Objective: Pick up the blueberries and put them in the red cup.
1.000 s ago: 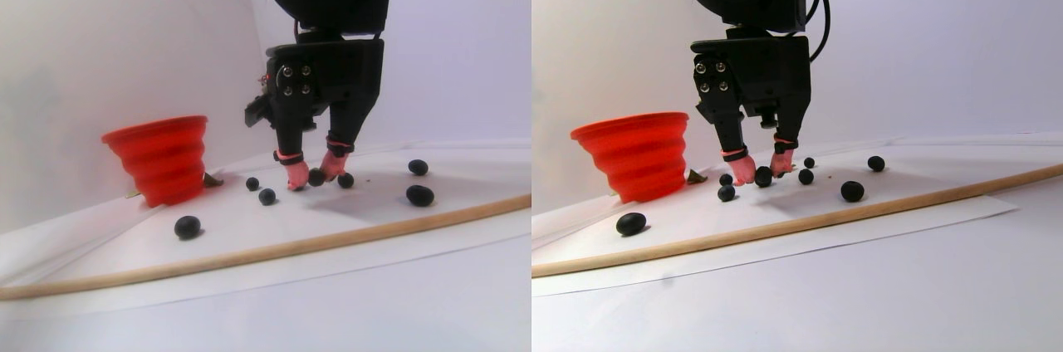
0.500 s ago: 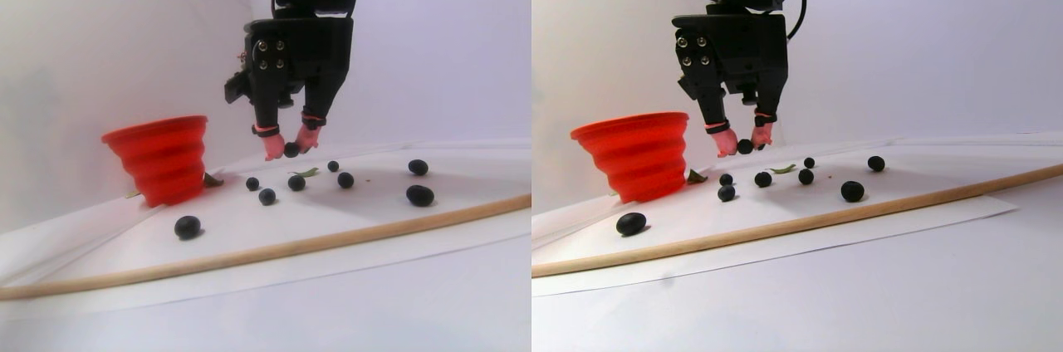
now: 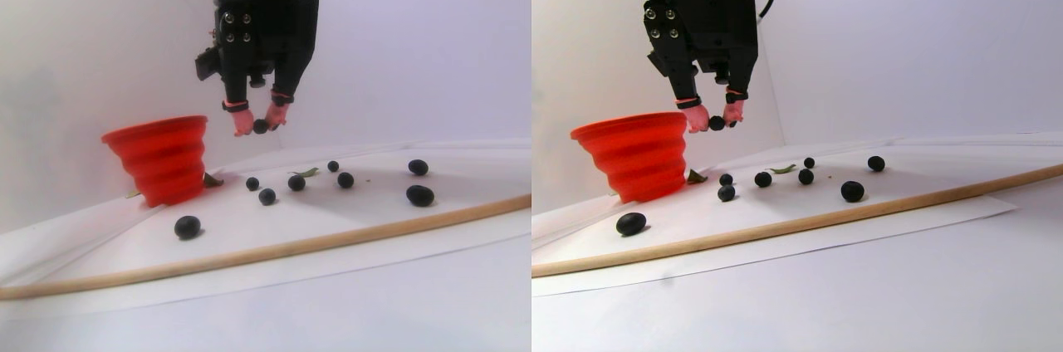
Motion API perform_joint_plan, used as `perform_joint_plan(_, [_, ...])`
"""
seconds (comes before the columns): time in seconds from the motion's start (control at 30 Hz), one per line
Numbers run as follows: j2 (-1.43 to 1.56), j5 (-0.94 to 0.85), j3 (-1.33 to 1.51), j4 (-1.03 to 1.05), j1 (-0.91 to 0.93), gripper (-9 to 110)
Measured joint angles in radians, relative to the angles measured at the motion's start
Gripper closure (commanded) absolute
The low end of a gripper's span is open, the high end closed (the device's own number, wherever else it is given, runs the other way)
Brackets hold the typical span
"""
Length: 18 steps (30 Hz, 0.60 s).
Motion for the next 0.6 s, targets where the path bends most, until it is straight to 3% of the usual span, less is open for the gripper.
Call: perform_joint_plan(0.6, [0.058,0.032,-0.049,0.012,-0.138,90])
